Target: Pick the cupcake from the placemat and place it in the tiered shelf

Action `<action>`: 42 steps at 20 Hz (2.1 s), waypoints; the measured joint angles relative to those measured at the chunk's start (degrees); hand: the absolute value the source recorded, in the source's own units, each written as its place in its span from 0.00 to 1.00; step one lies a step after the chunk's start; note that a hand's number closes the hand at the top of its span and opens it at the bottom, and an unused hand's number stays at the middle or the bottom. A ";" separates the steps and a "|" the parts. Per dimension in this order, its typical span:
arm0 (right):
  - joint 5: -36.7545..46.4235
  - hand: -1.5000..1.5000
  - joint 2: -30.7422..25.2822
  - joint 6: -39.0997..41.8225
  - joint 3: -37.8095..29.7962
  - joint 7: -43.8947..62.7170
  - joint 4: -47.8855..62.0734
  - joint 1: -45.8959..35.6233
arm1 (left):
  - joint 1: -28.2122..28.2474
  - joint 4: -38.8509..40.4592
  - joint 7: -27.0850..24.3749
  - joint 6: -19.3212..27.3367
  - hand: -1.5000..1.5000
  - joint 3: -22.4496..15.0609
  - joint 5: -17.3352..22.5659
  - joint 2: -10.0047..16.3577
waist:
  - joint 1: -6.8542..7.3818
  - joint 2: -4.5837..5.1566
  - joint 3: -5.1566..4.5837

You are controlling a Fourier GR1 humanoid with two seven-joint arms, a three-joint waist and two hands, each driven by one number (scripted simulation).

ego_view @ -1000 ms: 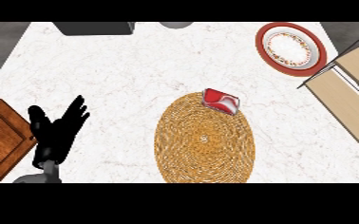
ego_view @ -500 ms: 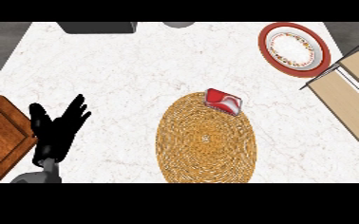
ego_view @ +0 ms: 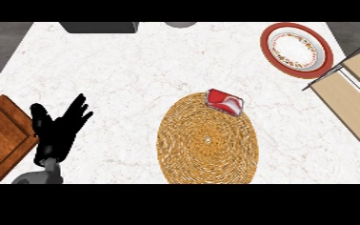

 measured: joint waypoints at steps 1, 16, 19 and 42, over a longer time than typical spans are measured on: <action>-0.06 1.00 0.13 -0.58 0.17 0.03 -0.17 0.55 | 0.02 -0.16 0.04 0.48 0.50 -0.30 -0.54 -0.42 | 0.02 -0.01 0.03; -4.04 1.00 -4.32 -5.42 2.14 -4.09 6.78 3.57 | 0.53 -1.37 0.38 -0.17 0.50 0.18 -1.48 -1.59 | 0.16 0.06 -0.05; -4.95 0.00 -4.45 -9.20 -0.54 -3.33 6.79 2.74 | 0.80 -2.01 0.41 0.39 0.50 -0.32 -2.11 -2.17 | 0.16 0.07 -0.04; -8.30 0.00 -6.05 -30.30 -14.34 3.33 -6.36 2.61 | -0.41 0.24 0.50 -1.51 0.50 2.10 -1.30 -1.19 | -0.44 -0.08 -0.07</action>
